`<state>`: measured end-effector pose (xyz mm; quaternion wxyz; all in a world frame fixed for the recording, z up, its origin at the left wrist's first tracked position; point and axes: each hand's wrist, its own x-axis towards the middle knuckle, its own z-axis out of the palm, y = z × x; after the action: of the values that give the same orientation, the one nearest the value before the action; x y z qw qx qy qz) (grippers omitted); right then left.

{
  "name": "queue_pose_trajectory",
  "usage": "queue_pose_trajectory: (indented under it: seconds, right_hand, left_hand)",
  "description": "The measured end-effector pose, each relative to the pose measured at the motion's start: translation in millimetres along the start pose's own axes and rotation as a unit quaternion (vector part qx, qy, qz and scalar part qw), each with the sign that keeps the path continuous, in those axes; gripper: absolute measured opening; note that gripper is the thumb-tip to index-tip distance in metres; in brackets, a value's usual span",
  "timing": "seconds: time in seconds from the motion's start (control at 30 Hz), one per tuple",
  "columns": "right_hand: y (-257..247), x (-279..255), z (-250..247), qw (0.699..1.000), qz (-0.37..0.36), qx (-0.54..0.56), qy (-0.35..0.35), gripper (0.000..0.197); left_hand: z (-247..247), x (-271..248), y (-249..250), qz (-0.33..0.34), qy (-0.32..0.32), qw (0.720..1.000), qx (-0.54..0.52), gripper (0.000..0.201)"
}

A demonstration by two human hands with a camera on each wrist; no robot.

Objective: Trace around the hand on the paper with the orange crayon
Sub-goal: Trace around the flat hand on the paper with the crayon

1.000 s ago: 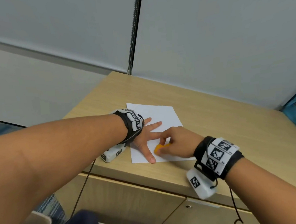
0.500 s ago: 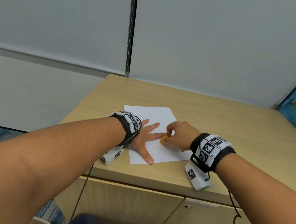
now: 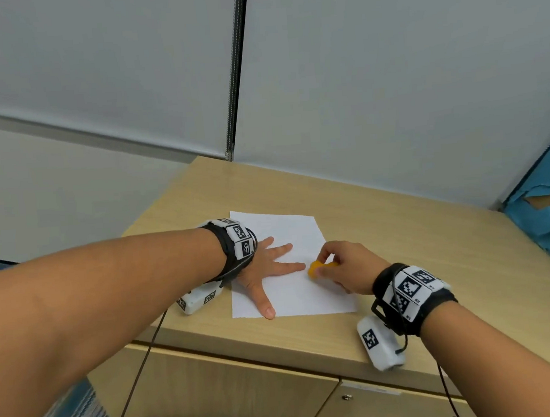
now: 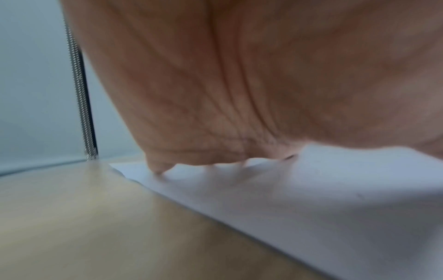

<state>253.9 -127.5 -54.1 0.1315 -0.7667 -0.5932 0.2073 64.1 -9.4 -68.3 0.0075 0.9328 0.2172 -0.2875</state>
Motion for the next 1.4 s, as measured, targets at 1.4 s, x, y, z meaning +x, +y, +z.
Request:
queue_pose_trajectory:
  seconds: [1.4]
  right_hand:
    - [-46,12,15,0.983,-0.123,-0.055,-0.123,0.022]
  left_hand:
    - [10,-7,-23,0.020,0.012,1.000,-0.005,0.113]
